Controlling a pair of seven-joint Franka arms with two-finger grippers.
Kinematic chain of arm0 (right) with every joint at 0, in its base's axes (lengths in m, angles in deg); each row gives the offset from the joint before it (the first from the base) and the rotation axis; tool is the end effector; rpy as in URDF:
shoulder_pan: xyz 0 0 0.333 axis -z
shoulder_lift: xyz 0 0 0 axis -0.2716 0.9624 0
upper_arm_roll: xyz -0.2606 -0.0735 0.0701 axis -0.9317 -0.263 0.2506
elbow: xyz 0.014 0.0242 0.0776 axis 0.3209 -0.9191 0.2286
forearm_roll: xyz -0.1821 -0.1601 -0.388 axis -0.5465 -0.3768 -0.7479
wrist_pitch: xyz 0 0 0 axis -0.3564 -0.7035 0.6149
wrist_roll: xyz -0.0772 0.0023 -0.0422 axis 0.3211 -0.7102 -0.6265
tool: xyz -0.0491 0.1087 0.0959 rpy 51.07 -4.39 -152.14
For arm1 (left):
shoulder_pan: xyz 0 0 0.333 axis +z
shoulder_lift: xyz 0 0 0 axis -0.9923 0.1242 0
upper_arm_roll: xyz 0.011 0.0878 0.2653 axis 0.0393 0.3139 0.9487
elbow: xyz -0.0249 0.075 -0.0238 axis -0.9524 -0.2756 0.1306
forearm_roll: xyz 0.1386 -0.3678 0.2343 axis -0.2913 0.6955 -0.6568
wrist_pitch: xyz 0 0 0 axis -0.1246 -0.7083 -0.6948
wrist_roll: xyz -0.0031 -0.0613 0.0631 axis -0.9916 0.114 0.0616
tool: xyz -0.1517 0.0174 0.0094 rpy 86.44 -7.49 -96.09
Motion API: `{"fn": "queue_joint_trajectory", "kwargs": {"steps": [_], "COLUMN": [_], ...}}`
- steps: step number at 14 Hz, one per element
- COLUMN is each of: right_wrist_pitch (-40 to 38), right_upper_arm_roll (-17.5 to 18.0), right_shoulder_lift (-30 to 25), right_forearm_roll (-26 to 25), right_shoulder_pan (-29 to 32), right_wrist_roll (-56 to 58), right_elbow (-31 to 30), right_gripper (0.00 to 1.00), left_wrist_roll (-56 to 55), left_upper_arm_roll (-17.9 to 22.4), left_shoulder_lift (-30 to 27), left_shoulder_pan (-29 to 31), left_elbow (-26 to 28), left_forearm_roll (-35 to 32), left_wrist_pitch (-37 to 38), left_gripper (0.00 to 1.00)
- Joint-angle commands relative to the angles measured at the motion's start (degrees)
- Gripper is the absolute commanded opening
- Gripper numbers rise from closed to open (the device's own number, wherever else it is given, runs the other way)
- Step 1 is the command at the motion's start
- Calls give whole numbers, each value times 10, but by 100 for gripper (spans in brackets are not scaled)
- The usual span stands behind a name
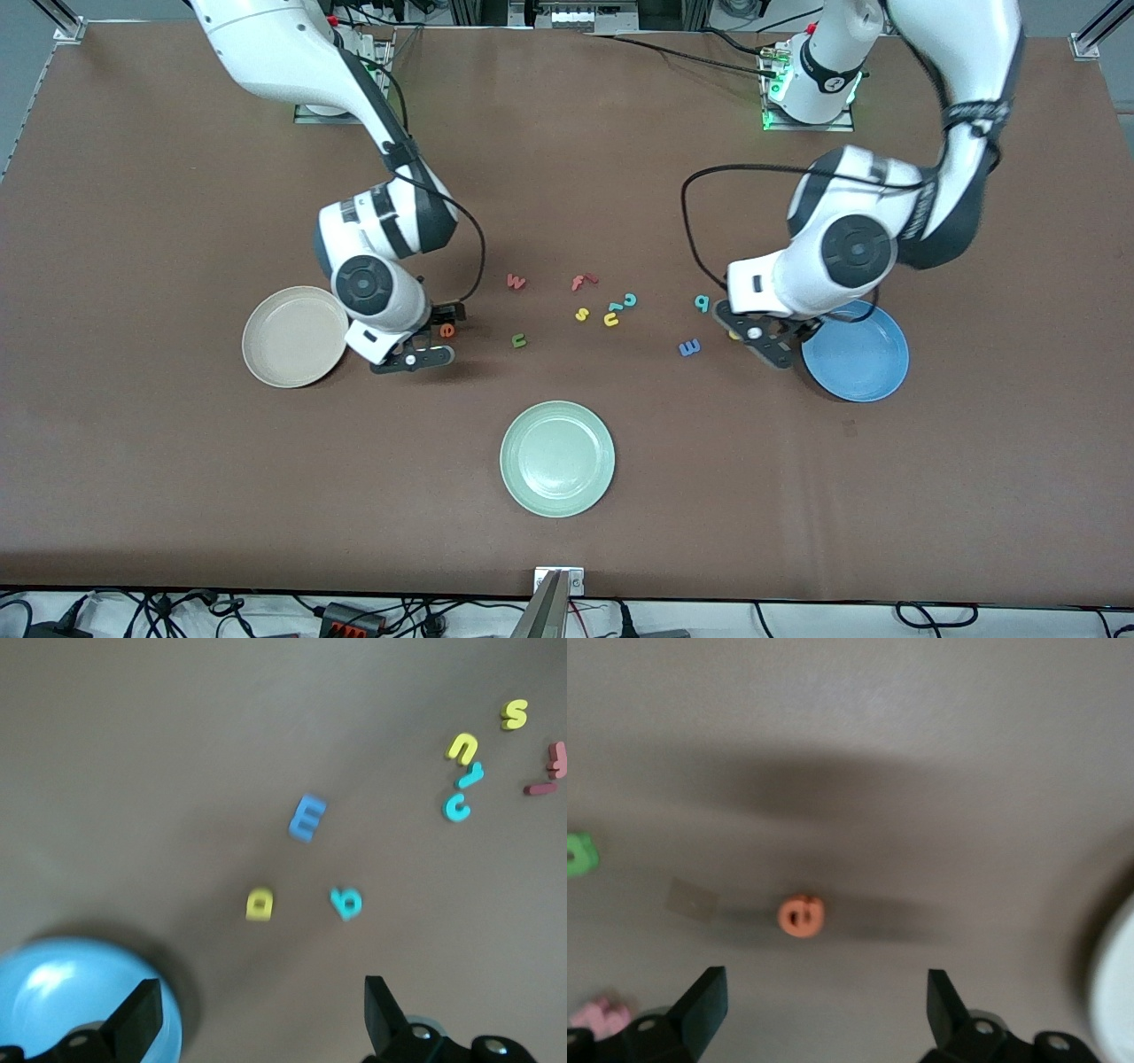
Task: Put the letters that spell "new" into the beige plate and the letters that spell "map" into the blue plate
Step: 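Grasp the blue E with the left gripper while the right gripper grasps the e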
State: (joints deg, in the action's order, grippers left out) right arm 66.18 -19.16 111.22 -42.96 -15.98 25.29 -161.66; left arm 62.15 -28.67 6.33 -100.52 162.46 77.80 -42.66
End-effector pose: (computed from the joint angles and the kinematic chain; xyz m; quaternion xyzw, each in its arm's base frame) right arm 0.6061 0.3059 0.1057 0.9949 0.0508 -0.0823 0.0289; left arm 0.6338 -0.2554 0.2219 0.9209 -0.3826 -0.0714 0.0223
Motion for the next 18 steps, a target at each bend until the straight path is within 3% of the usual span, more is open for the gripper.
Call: {"fn": "queue_joint_trajectory", "kwargs": {"steps": [1,4,6,8,10,15,18], "right_wrist_pitch": [27,40,45,53,56,58,56], "right_upper_arm_roll": [-7,-7,-6,-6,-7,-6,-6], "right_shoulder_lift": [27,43,48,54,55,59,59], "right_forearm_roll": [7,13,13,13,13,13,13], "right_shoulder_pan": [-18,-16,-14,-15,-17,-17,-17], "right_wrist_roll": [-82,-92,-94,-100,-100,-100,-98], "right_elbow": [12,12,12,12,12,12,12], "right_gripper": [94,88,83,72,64,56,27], "left_wrist_roll": [82,87,87,115,158,168,168], "left_upper_arm_roll": [6,8,7,7,7,6,6], "left_shoulder_lift": [51,88,103,109,123,137,143], "left_shoulder_pan": [-27,-74,-94,-89,-77,-62,-59], "left_elbow": [1,15,40,69,68,61,60], "left_forearm_roll": [-9,-12,-51,-97,-97,-97,-97], "left_wrist_pitch": [-86,-142,-206,-273,-288,-288,-289], "left_gripper": [100,100,100,100,99,82,54]}}
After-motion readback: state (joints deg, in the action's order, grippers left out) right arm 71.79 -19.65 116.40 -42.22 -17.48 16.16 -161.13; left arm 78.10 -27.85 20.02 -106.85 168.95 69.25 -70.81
